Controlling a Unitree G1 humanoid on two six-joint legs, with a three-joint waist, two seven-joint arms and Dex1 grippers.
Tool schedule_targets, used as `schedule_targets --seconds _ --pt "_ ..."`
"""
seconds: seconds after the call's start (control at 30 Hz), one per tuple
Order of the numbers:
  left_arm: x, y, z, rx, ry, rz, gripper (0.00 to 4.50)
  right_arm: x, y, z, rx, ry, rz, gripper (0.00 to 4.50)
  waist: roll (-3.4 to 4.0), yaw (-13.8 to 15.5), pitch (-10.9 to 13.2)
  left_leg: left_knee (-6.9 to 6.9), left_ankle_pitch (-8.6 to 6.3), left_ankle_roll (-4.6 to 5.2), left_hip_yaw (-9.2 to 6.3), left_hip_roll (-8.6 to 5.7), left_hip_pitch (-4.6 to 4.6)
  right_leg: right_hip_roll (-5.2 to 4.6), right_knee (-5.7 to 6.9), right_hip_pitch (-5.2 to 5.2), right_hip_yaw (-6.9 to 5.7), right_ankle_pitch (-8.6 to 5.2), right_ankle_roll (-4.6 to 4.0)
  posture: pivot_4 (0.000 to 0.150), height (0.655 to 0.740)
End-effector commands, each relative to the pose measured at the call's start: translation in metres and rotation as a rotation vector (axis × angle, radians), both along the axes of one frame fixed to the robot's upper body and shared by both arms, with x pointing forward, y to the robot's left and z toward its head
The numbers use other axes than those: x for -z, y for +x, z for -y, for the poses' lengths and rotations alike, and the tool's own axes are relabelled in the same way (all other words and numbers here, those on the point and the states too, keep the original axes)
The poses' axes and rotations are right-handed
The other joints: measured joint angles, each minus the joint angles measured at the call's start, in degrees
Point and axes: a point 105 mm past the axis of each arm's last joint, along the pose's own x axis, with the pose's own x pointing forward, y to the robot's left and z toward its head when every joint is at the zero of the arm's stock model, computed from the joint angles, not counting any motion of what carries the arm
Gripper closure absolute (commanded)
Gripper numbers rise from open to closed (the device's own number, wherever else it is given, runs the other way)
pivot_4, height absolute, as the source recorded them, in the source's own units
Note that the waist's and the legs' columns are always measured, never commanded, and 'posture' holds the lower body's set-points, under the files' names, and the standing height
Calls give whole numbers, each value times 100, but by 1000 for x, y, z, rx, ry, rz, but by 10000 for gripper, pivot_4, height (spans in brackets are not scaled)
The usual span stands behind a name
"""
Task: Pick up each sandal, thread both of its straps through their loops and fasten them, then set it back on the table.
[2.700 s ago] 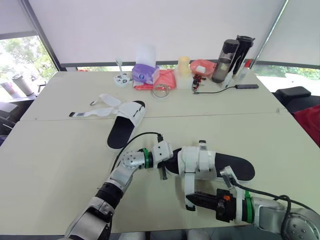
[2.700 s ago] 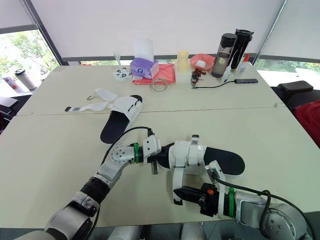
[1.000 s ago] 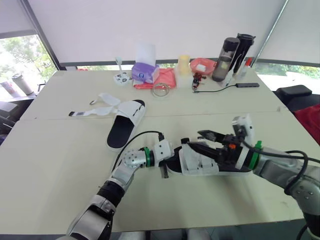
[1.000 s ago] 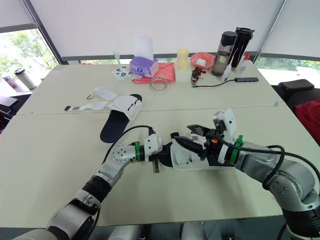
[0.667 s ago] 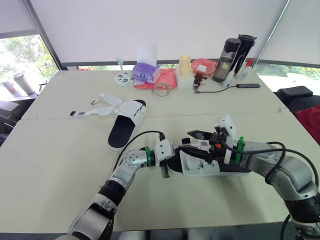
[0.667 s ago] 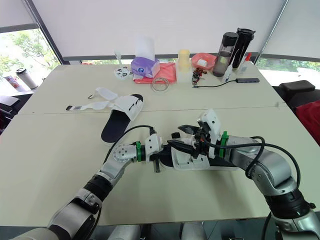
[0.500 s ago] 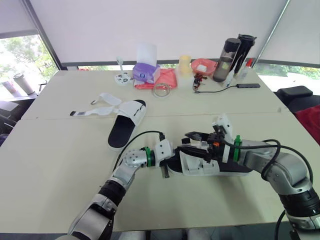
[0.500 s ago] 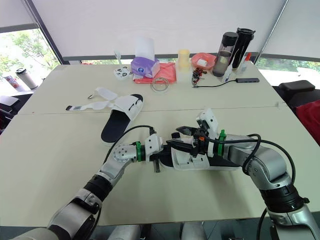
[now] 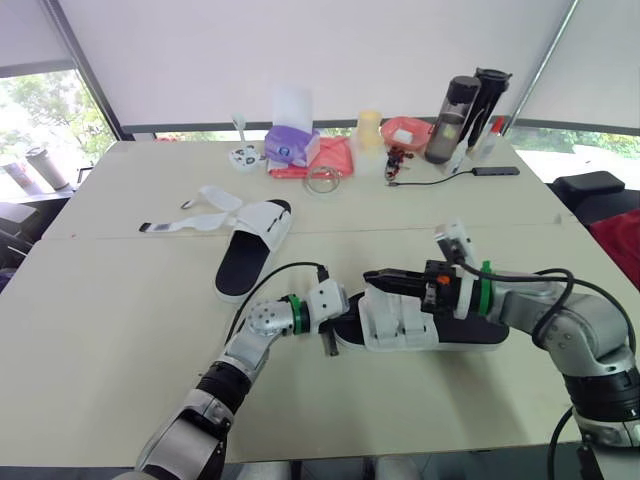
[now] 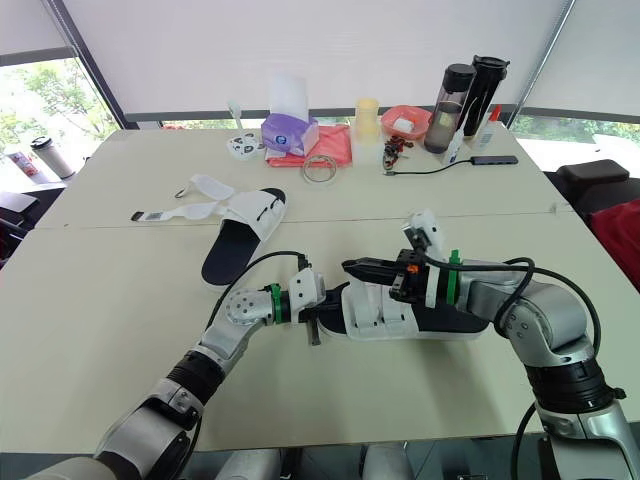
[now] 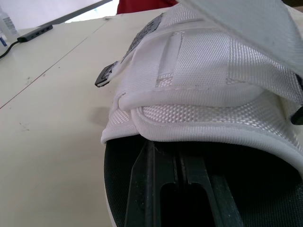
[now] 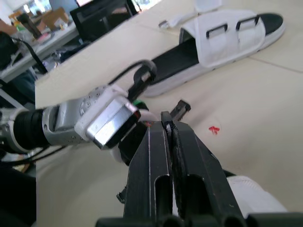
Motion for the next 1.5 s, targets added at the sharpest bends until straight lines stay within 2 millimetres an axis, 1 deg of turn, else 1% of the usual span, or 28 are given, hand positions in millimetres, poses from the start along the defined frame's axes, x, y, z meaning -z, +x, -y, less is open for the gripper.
schedule_targets --seconds 0.03,0.1,0.2,0.3,0.4,0.53,0.6,0.67,0.7,0.8,0.87,0.97,1.13,1.2,1.33,1.4,1.5 --pt "40 -4 -15 -47 127 -113 45000 -32 -1 6 16 110 99 44619 0 -5 0 0 0 0 0 0 0 0 1 0 0 2 3 1500 7400" --pt "40 -4 -15 -46 128 -112 45000 -33 1 6 29 126 99 44619 1 -6 0 0 0 0 0 0 -1 0 3 -2 1 3 4 1500 7400" --pt "40 -4 -15 -45 128 -112 45000 -27 5 7 63 108 84 44619 1 -15 1 0 0 0 0 0 -1 1 5 -5 1 3 5 1500 7400" --pt "39 -3 -15 -43 129 -110 45000 -14 18 10 130 48 58 44619 1 -16 1 -1 0 0 0 0 -1 2 6 -6 2 3 4 1500 7400" --pt "39 -3 -15 -42 129 -109 45000 -1 26 11 158 -25 57 44619 3 -21 1 -1 0 0 1 0 -1 2 6 -7 2 2 2 1500 7400" --pt "38 -3 -15 -44 128 -109 45000 3 38 10 192 -70 77 44619 4 -19 1 -1 1 -1 1 1 0 6 9 -9 2 3 4 1500 7400" --pt "38 -3 -15 -48 126 -108 45000 8 46 13 226 -103 83 44619 4 -21 1 -1 1 -1 1 0 0 6 10 -8 3 4 6 1500 7400" --pt "38 -3 -15 -50 125 -108 45000 10 49 15 241 -120 86 44619 4 -21 1 -1 1 -2 1 0 1 6 10 -9 3 4 6 1500 7400" --pt "38 -3 -15 -50 125 -108 45000 10 49 15 241 -123 87 44619 4 -21 1 -1 1 -2 0 1 1 7 11 -9 3 4 6 1500 7400" --pt "38 -2 -15 -54 123 -107 45000 26 53 20 250 -258 86 44619 4 -32 0 -1 2 -2 0 0 5 9 14 -7 4 5 4 1500 7400" --pt "37 -2 -15 -59 120 -105 45000 33 52 21 229 -347 98 44619 4 -31 0 -1 2 -3 -1 1 13 10 15 -6 4 5 1 1500 7400" --pt "37 -1 -15 -61 118 -102 45000 37 52 23 215 -418 107 44619 3 -27 0 -1 1 -4 -1 2 35 10 14 1 4 1 -6 1500 7400" --pt "35 0 -13 -61 113 -100 45000 45 52 28 194 -568 137 44619 4 -20 0 -1 0 -5 -1 2 37 9 13 2 5 1 -6 1500 7400" --pt "34 0 -12 -58 109 -98 45000 50 52 33 165 -691 210 44619 4 -16 0 -1 0 -5 -1 2 37 9 13 2 5 1 -5 1500 7400" --pt "33 1 -11 -57 105 -97 45000 53 48 34 112 -786 265 44619 2 -7 -1 -1 0 -5 0 1 37 8 11 3 4 1 -4 1500 7400" --pt "33 1 -11 -57 105 -96 45000 53 48 33 110 -789 271 44619 2 -6 -1 -1 0 -5 0 1 37 6 11 4 4 1 -4 1500 7400" --pt "33 1 -11 -56 104 -96 45000 47 50 28 140 -709 245 44619 1 -7 -1 -1 0 -5 0 0 37 6 11 4 4 1 -4 1500 7400"
